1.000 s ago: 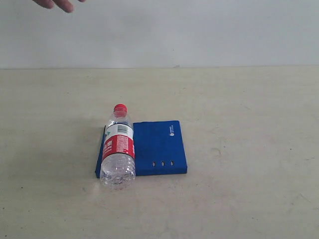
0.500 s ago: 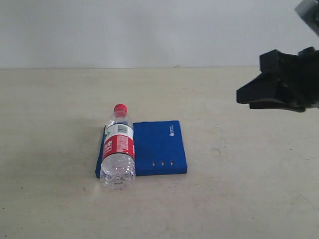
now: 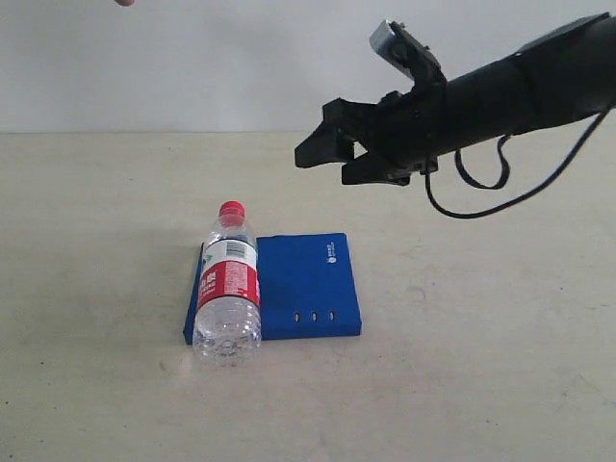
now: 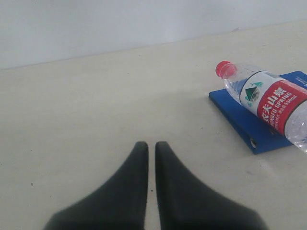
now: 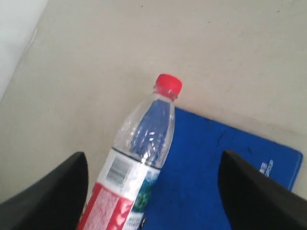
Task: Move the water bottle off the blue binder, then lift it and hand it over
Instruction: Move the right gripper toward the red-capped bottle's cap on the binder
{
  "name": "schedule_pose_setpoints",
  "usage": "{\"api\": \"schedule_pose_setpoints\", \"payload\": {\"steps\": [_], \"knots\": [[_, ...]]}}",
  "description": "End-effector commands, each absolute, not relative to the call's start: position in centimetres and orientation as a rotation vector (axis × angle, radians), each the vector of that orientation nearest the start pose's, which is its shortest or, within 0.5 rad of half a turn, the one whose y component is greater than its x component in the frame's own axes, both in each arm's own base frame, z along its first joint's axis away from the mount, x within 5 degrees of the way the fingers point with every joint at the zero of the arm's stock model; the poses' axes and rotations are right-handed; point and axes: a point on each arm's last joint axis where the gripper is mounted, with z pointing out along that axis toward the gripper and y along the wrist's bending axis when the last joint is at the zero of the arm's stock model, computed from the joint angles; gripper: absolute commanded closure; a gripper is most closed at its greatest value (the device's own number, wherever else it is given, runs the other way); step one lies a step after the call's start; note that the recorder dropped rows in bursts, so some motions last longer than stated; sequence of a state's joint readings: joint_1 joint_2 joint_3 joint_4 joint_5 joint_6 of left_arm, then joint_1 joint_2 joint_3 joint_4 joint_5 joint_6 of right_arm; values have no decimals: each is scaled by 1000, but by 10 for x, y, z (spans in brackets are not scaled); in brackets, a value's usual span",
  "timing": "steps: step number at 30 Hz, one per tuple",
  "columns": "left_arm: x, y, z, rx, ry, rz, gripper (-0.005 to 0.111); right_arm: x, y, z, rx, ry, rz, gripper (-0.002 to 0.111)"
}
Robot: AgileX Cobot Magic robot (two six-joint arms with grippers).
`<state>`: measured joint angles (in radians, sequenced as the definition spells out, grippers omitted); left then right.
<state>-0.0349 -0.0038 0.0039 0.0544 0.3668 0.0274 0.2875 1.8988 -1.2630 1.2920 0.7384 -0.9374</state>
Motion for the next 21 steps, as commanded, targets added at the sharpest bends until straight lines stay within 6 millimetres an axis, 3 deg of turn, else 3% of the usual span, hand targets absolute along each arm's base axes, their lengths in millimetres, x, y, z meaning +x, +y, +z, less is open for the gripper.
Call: {"api": "schedule_pose_setpoints", "payload": {"steps": [1, 7, 15, 21], "knots": [[53, 0, 180, 95, 1847, 57, 102, 391, 179, 193, -277, 2418, 1150, 41], [53, 0, 180, 95, 1847, 57, 102, 400, 196, 159, -364, 2510, 1154, 41], [53, 0, 180, 95, 1847, 57, 102, 424, 199, 151, -309, 2473, 1056, 41], [53, 0, 180, 95, 1847, 57, 102, 431, 221, 149, -333, 2492, 1193, 41]]}}
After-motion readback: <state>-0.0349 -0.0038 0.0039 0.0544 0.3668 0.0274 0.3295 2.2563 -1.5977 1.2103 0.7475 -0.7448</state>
